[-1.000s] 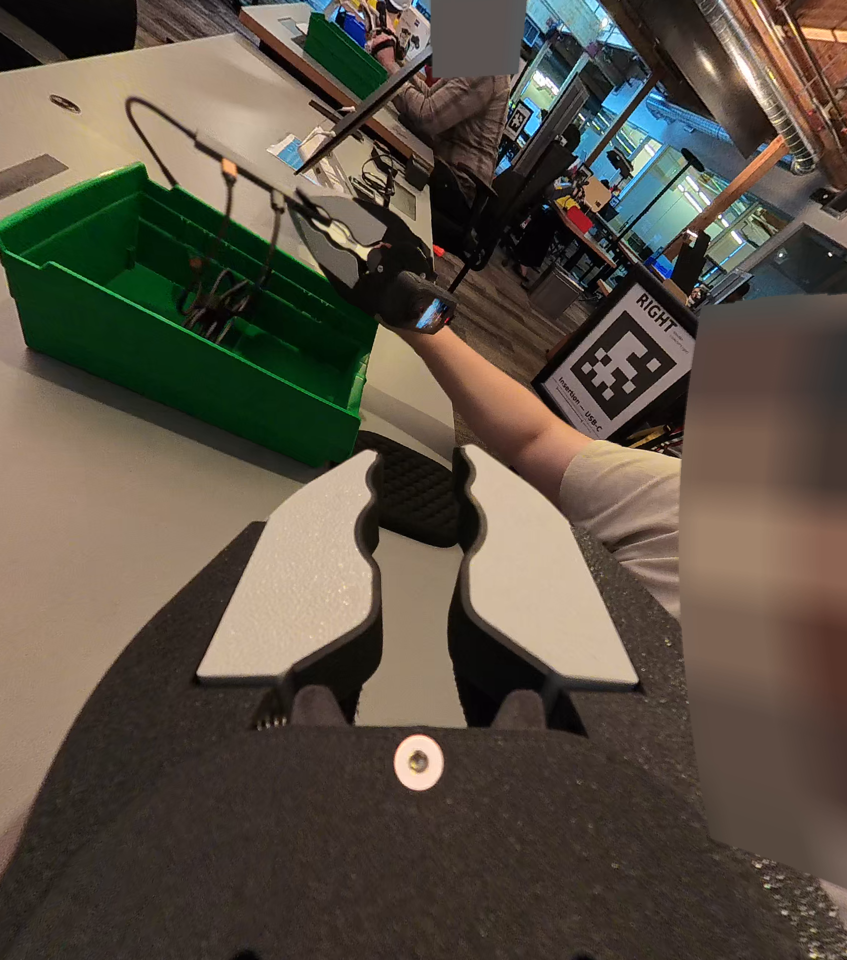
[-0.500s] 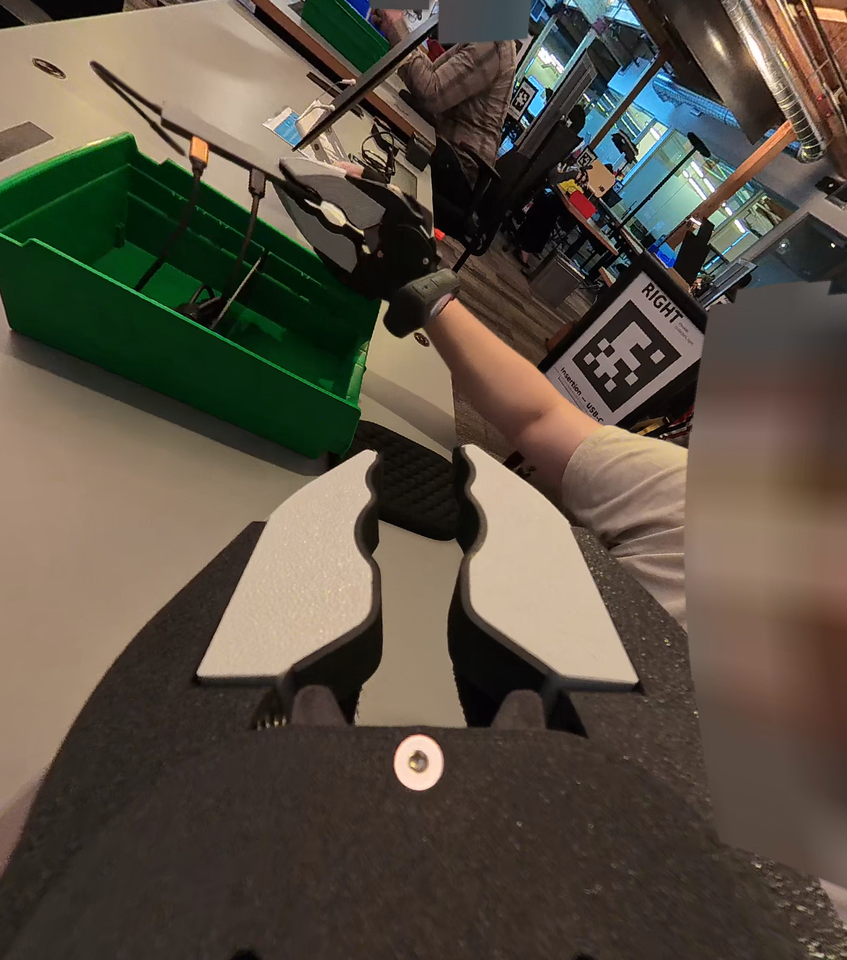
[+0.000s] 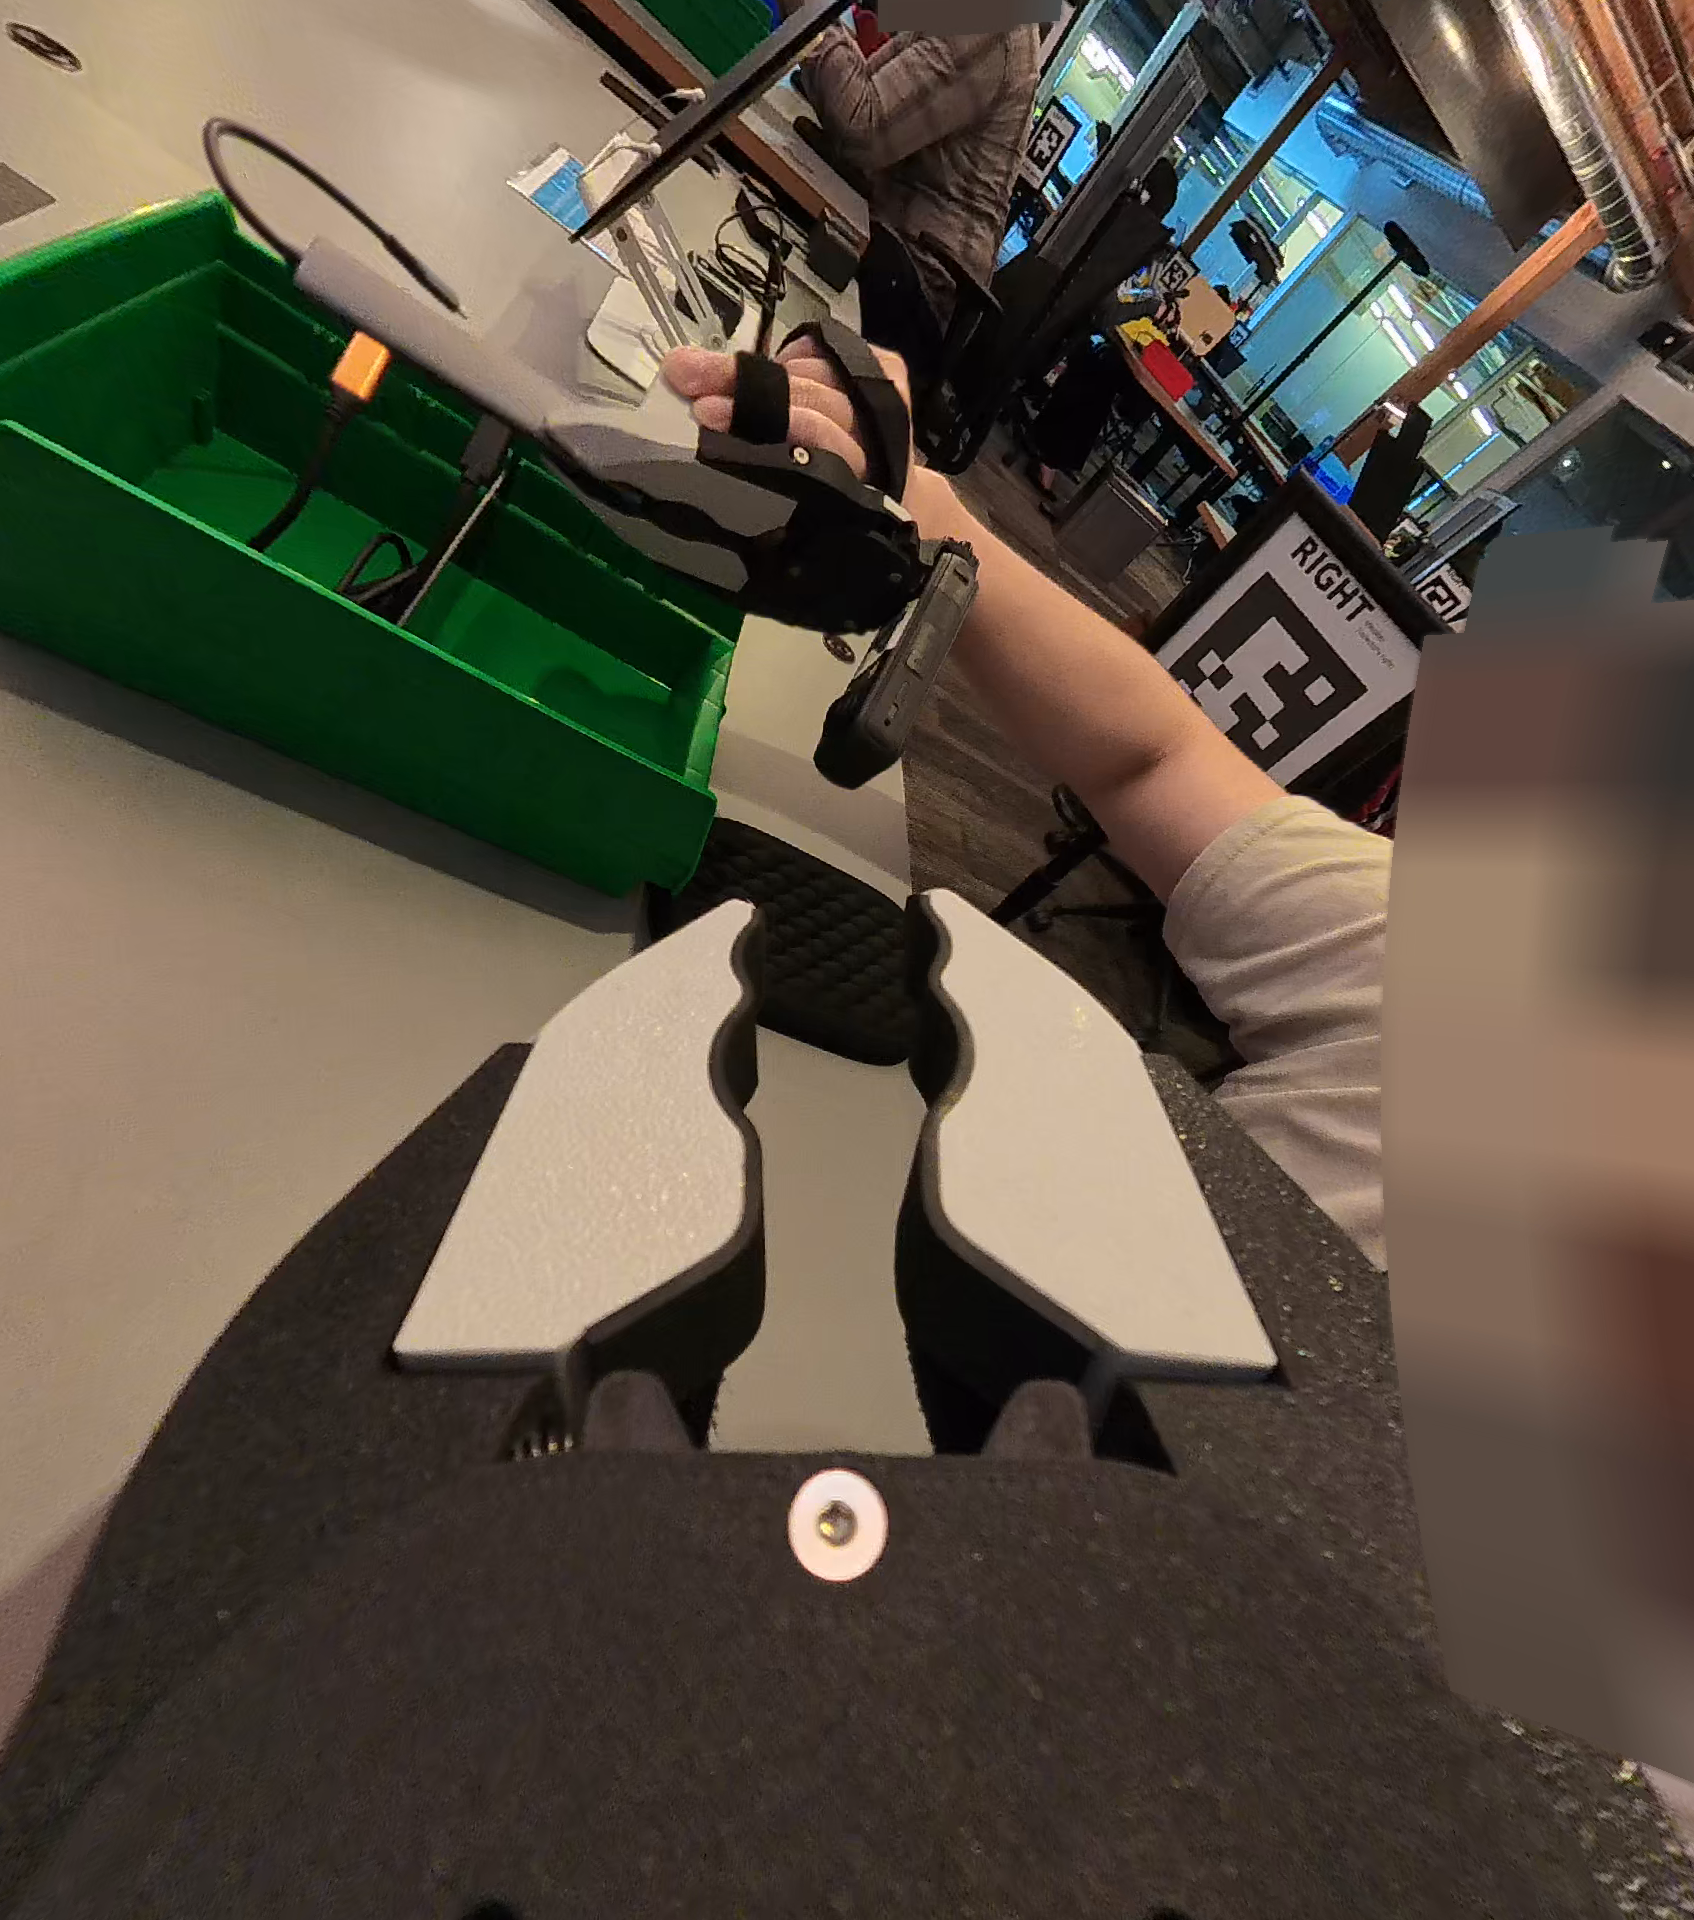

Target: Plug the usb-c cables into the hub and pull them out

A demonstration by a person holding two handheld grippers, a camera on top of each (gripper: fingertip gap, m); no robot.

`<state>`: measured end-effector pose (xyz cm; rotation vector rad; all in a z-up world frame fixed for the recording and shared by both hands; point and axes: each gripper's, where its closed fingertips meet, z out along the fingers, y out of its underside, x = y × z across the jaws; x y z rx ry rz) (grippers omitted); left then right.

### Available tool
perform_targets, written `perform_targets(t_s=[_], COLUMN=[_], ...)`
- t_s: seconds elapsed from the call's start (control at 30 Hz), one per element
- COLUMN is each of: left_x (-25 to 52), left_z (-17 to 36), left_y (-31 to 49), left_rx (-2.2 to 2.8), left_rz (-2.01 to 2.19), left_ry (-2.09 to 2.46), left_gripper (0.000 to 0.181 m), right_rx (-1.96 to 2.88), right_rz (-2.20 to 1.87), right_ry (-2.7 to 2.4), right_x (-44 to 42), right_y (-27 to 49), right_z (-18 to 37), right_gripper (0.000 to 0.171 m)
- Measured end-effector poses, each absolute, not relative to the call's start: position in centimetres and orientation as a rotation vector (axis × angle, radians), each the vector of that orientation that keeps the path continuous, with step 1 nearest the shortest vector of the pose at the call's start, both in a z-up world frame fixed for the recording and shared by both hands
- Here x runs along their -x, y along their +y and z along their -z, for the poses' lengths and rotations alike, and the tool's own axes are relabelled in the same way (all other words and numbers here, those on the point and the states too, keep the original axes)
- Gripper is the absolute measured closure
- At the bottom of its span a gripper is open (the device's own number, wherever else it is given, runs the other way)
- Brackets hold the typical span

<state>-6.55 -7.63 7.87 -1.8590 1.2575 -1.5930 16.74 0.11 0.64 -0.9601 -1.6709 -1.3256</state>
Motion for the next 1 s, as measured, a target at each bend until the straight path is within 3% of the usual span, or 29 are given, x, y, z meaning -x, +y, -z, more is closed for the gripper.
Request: perform_targets(t_s=[0.43,0.8,1.0], left_x=[6.6,6.3,6.2], left_z=[-8.2,-8.0,-7.7], left_y=[-7.8,-7.9,-7.8], left_rx=[1.846,1.852,1.864], left_rz=[1.608,1.611,1.620], left_ry=[1.257,1.266,1.272], left_gripper=[0.157,0.157,0.157], right_rx=[1.255,1.841,2.138], right_rz=[0.886,0.446,0.467], right_ry=[-1.634,-1.554,-1.593], right_x=[-15.3,-19.1,-20.9], right_y=[2.1,7.3,10.2], right_z=[1.3,4.7,8.1], right_gripper=[0.160,0.159,0.158])
